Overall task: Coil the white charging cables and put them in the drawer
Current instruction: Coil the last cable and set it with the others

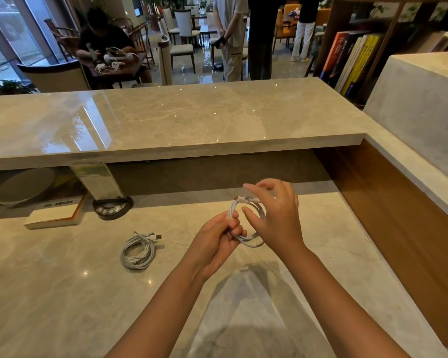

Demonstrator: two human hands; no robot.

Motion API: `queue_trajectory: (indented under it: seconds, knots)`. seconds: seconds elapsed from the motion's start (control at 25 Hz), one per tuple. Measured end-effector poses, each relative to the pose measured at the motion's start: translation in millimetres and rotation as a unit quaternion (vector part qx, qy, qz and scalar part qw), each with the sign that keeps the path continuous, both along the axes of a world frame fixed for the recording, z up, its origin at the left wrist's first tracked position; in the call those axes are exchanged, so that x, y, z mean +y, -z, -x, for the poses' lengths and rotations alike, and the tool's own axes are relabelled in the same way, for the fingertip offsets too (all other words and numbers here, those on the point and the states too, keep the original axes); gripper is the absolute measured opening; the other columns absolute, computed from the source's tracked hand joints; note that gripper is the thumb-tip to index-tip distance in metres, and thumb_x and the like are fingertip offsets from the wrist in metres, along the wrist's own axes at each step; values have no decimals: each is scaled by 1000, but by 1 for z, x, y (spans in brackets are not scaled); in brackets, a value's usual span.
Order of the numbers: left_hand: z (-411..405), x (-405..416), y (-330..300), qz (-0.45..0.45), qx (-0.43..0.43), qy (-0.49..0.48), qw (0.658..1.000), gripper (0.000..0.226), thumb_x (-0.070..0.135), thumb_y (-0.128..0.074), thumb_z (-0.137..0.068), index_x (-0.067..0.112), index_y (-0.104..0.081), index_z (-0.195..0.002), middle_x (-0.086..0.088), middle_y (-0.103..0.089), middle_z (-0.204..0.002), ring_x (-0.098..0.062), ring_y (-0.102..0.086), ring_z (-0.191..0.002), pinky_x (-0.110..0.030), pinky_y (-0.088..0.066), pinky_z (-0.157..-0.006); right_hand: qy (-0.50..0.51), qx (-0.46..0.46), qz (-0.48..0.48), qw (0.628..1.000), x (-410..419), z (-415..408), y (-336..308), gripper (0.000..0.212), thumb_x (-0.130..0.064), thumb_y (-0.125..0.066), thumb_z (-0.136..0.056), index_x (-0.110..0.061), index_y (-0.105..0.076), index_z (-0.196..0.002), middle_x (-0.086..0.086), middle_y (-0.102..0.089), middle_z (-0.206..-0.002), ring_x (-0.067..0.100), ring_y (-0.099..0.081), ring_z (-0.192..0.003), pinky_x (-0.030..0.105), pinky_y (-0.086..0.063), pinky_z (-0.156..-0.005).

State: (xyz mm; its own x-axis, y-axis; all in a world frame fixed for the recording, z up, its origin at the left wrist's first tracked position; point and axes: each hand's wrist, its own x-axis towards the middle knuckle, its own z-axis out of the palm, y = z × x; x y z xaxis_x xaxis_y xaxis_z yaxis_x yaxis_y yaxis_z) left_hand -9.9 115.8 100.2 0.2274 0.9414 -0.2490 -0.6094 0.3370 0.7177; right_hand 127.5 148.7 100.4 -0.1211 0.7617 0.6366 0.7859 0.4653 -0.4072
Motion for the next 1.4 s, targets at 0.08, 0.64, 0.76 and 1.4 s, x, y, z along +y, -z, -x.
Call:
queue_trajectory:
  seconds: [0.08, 0.64, 0.76, 1.4]
  knots:
    - [1, -1, -2, -4, 17, 3, 1000, 23, 6, -34, -97, 6, -55, -88, -2, -47, -60, -10, -45, -54, -26, -46, -73, 7, -15, -13, 1000, 0, -1, 2, 25, -22, -78, -71, -24, -71, -95, 5, -62, -98, 18, -50, -94, 32, -38, -76]
    - [9, 4, -7, -9, -30, -27, 999, 22, 2, -35, -94, 7, -55, -85, 0, -45, -59, -9, -42, -52, -24, -44, -71, -4, 532, 325, 781, -18, -26, -45, 24, -11, -42, -97, -21, -59, -110, 8, -58, -90, 13, -61, -77, 24, -57, -62]
    - [4, 1, -11, -38, 2, 14, 999, 18, 6, -37, -93, 7, -53, -86, 1, -43, -58, -8, -41, -52, -24, -43, -70, -61, 529, 378, 758, -12, -40, -53, 32, -5, -44, -96, -13, -55, -125, 10, -60, -89, 15, -61, -80, 23, -58, -66]
    - [12, -6, -13, -70, 29, 181, 981, 20, 11, -43, -91, 9, -62, -83, 4, -47, -61, -7, -44, -54, -25, -51, -75, -234, -78, 538, 806, 23, -50, -99, 19, -8, -64, -85, -21, -77, -85, 7, -72, -84, 12, -50, -64, 20, -40, -56]
